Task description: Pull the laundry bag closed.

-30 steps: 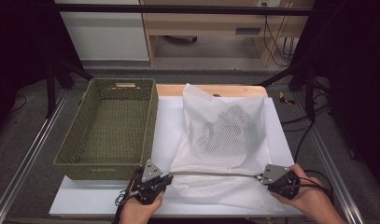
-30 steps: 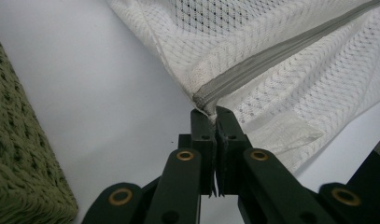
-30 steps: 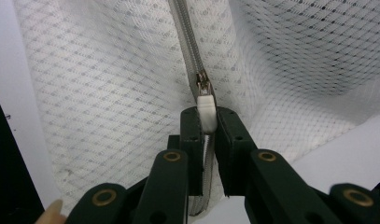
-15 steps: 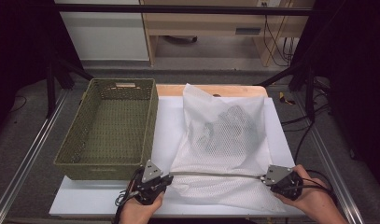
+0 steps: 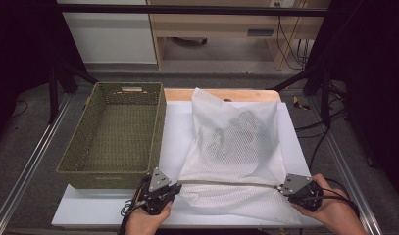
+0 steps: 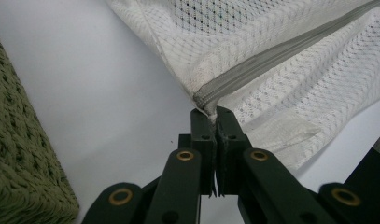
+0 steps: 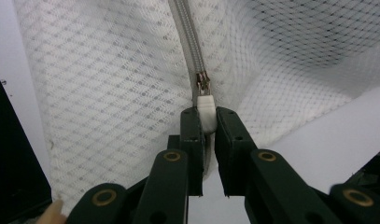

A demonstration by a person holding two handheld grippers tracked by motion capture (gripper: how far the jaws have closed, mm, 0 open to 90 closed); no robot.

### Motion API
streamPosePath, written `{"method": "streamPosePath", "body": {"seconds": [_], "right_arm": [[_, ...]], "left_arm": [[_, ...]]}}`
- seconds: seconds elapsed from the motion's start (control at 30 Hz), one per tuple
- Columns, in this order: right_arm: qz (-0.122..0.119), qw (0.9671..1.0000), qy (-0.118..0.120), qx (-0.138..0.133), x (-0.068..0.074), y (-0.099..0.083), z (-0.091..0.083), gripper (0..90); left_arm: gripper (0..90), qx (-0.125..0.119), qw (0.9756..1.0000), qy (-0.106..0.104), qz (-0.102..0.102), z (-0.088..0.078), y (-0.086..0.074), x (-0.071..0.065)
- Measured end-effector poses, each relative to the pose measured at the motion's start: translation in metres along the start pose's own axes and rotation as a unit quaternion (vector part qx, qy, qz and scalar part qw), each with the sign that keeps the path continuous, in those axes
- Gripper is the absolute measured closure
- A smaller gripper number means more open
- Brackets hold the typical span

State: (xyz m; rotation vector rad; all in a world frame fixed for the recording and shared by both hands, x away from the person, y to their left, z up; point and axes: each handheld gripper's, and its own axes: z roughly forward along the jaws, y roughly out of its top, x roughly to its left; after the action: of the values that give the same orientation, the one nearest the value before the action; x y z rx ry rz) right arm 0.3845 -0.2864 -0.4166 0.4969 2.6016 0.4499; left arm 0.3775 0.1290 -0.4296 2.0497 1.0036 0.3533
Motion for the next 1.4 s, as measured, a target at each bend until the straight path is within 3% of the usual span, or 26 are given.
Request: {"method": "streamPosePath", "body": {"seconds": [0.43, 1.07, 1.4], "right_arm": [[0.005, 0.9999, -0.004, 0.015, -0.005, -0.013, -0.004, 81.8], [0.047, 0.9986, 0.002, 0.026, -0.01, -0.041, 0.004, 81.8], [0.055, 0.9981, -0.002, 0.026, -0.014, -0.047, 0.005, 81.8]], "left_arm": [[88.2, 0.0, 1.0, 0.001, 0.001, -0.001, 0.0, 0.001], [88.2, 0.011, 0.9999, 0.005, 0.01, 0.0, -0.001, -0.001], [88.2, 0.014, 0.9997, 0.006, 0.018, 0.0, -0.001, -0.004]]}}
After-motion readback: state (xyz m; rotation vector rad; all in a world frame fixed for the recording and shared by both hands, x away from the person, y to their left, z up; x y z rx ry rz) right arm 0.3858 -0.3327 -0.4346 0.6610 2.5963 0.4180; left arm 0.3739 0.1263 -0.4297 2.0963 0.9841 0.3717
